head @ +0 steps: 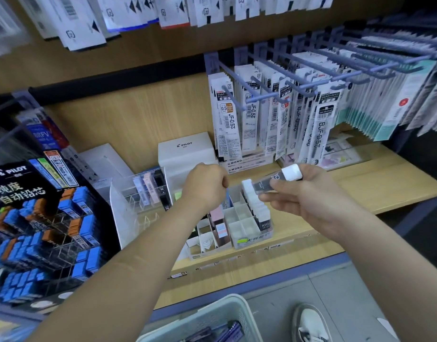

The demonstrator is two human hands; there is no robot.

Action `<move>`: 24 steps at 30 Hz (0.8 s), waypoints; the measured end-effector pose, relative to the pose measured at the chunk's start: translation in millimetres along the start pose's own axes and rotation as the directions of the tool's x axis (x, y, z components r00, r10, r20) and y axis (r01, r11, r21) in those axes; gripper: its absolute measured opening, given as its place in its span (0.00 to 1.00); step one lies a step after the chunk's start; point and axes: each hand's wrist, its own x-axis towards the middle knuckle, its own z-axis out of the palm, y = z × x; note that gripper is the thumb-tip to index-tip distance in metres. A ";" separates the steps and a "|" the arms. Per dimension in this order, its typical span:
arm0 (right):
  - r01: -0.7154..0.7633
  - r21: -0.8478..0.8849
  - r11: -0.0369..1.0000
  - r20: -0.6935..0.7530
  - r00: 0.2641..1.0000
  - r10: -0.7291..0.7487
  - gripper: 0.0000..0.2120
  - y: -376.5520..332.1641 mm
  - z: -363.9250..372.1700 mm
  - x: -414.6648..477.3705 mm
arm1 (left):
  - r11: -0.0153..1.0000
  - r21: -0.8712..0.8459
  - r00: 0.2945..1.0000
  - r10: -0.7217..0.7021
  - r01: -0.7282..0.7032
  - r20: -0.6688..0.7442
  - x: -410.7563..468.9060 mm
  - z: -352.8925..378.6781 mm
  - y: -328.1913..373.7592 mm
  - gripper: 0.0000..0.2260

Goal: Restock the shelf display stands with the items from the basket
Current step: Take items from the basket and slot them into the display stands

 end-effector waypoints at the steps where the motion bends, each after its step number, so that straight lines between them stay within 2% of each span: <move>1: 0.005 -0.035 0.999 0.001 1.000 -0.005 0.05 0.3 0.1 0.2 | 1.000 0.028 1.000 0.000 -0.001 0.023 1.1 0.6 0.8 0.09; 6: -0.019 -0.100 0.995 0.004 1.000 0.019 0.04 3.0 0.8 3.5 | 0.996 0.090 0.998 -0.009 0.003 0.062 0.3 -3.0 4.2 0.07; 7: -0.033 -0.085 0.996 0.022 0.999 0.035 0.04 3.6 1.4 3.7 | 1.000 0.024 0.999 0.001 -0.002 0.034 -2.4 -8.3 7.4 0.08; 8: -0.047 -0.075 0.996 0.049 0.998 0.051 0.04 3.8 2.2 3.1 | 0.994 -0.110 1.000 -0.002 0.002 0.008 -5.5 -14.7 11.0 0.08; 9: -0.058 -0.078 0.995 0.080 0.995 0.064 0.04 4.0 2.8 2.6 | 0.941 -0.338 1.000 -0.021 0.018 -0.005 -10.5 -22.7 16.1 0.08; 10: -0.063 -0.089 0.994 0.107 0.992 0.072 0.05 4.3 3.1 2.0 | 0.810 -0.585 0.999 -0.033 0.038 0.019 -16.6 -31.1 22.3 0.08; 11: -0.058 -0.104 0.993 0.128 0.989 0.071 0.06 4.5 3.2 1.4 | 0.653 -0.755 0.998 -0.013 0.060 0.069 -22.5 -38.8 28.9 0.07; 12: -0.048 -0.120 0.992 0.143 0.988 0.065 0.07 4.8 3.5 0.8 | 0.551 -0.832 0.994 0.030 0.068 0.101 -27.5 -44.0 33.7 0.07; 13: -0.034 -0.134 0.990 0.152 0.987 0.055 0.08 5.0 3.6 0.4 | 0.537 -0.842 0.992 0.068 0.050 0.103 -31.7 -47.3 37.6 0.06; 15: -0.016 -0.143 0.990 0.150 0.988 0.037 0.08 4.9 4.7 -0.2 | 0.581 -0.814 0.995 0.064 0.022 0.072 -37.0 -48.2 42.1 0.05; 19: -0.039 -0.091 0.995 -0.007 0.999 0.038 0.03 4.0 -2.8 4.0 | 0.513 -0.857 0.993 -0.115 0.044 -0.018 -40.9 -40.1 37.1 0.07; 22: -0.095 -0.129 0.987 -0.154 0.985 0.074 0.05 7.5 -16.6 10.2 | 0.588 -0.808 0.985 -0.158 0.037 -0.069 -49.5 -25.2 36.5 0.08; 24: -0.140 -0.180 0.974 -0.184 0.977 0.107 0.06 13.9 -22.0 12.1 | 0.656 -0.753 0.989 -0.140 0.055 -0.050 -57.4 -11.4 43.0 0.07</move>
